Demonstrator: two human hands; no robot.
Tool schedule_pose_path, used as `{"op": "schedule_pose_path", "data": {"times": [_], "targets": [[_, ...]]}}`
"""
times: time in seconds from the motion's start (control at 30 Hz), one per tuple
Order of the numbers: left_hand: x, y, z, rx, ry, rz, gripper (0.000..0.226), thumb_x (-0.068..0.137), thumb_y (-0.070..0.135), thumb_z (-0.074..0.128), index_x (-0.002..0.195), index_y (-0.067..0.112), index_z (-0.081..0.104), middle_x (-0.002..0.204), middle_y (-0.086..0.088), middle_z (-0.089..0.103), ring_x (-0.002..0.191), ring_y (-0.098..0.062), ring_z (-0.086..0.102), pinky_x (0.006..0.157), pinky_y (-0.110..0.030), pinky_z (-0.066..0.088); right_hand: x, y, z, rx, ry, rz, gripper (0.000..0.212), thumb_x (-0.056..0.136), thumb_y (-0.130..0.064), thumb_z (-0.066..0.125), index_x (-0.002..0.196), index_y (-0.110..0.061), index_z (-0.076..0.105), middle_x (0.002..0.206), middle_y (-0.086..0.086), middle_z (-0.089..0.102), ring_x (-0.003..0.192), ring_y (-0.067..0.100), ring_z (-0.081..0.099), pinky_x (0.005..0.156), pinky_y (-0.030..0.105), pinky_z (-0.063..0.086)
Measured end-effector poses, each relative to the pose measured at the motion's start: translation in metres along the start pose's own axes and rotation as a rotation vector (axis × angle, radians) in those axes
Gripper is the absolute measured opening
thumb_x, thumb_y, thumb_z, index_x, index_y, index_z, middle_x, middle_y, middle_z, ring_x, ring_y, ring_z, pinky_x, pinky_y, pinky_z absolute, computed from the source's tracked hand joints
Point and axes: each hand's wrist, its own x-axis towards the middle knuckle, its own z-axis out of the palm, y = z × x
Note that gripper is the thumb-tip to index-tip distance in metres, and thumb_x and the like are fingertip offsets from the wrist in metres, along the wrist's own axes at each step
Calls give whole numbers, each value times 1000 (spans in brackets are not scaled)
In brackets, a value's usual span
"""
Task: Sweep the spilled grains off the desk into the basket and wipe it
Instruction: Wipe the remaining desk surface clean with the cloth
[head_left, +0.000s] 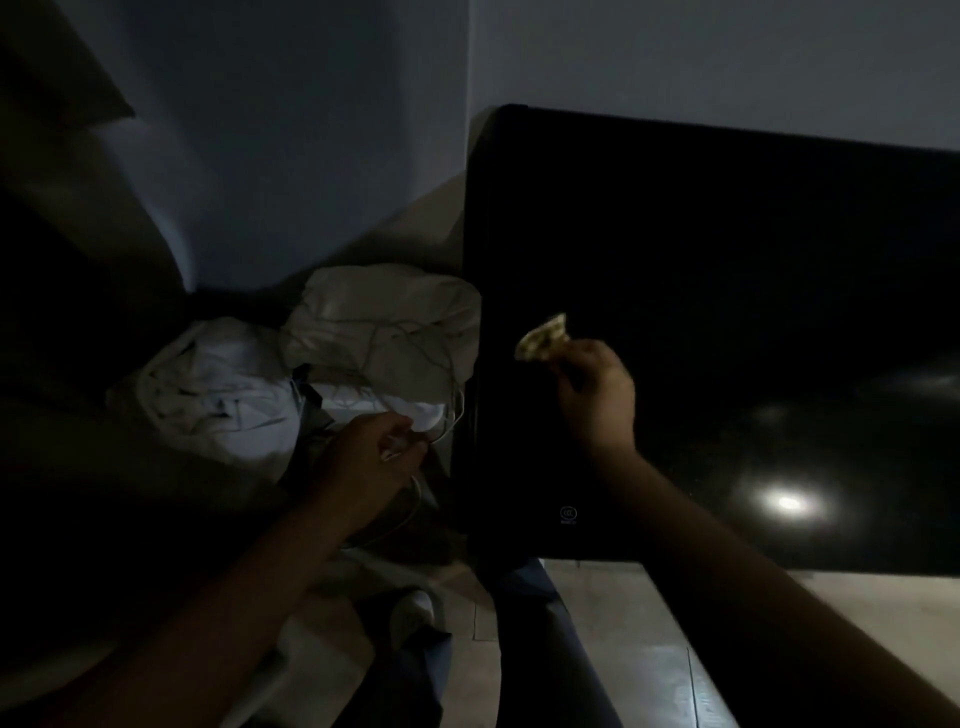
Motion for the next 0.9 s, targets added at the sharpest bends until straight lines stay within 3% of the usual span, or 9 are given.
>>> {"op": "schedule_pose_path", "data": {"times": [0.17,0.23,0.3,0.43,0.53,0.6,0.7,0.8,0.9], "targets": [[-16,-2,-4,32,-35,-10,26,87,18,66,111,9,65,97,1,61,92,-13,56,66,-12,39,-92,-19,7,46,-103,-29,24,86,-19,62,109,-18,70,110,-2,62,98,12,61,82,32,55],[-23,-4,-6,32,-51,-44,29,87,20,66,114,10,64,103,-2,63,94,-13,56,71,-20,41,-98,-22,-8,140,-155,-4,18,88,-16,64,105,-17,71,103,-4,64,91,8,63,78,34,56],[-30,-9,-7,18,-71,-80,30,87,23,65,115,12,63,105,-3,64,96,-16,58,76,-24,43,-91,-23,-26,182,-121,55,17,89,-13,62,105,-16,69,102,-1,65,89,10,64,78,39,57],[-40,-13,-7,16,-100,-75,23,88,21,65,111,16,64,89,6,59,88,-13,58,65,-17,41,-49,-17,-34,110,34,104,21,91,-12,60,111,-8,67,110,9,64,96,21,63,83,45,54],[-42,-18,-7,27,-99,-68,24,88,15,65,111,11,65,93,0,59,92,-17,57,64,-12,39,-52,-18,-3,-19,29,102,24,90,-10,62,113,-10,67,119,8,63,108,24,59,94,35,48],[-43,-20,-10,61,-108,-54,22,88,14,64,110,8,65,96,-3,60,89,-15,54,63,-10,36,-81,-21,14,-66,30,75,26,88,-10,64,113,-14,68,119,6,63,108,22,58,91,27,45],[-42,-27,-12,67,-123,-26,26,86,15,66,109,3,65,102,-7,63,90,-14,55,64,-8,37,-140,-24,11,-35,-66,53,25,88,-16,65,113,-19,67,117,1,62,103,13,58,86,27,50],[-43,-30,-11,48,-188,-68,32,87,23,66,114,6,64,108,-3,64,96,-14,60,74,-21,43,-169,-25,-15,121,-203,119,15,90,-21,63,103,-23,70,105,-8,62,89,5,62,73,28,54],[-48,-29,-12,28,-267,-94,34,87,24,65,117,9,62,109,-3,63,103,-19,59,87,-34,49,-161,-25,-43,117,-88,188,13,89,-23,62,98,-21,70,96,-6,63,80,9,64,67,30,55]]}}
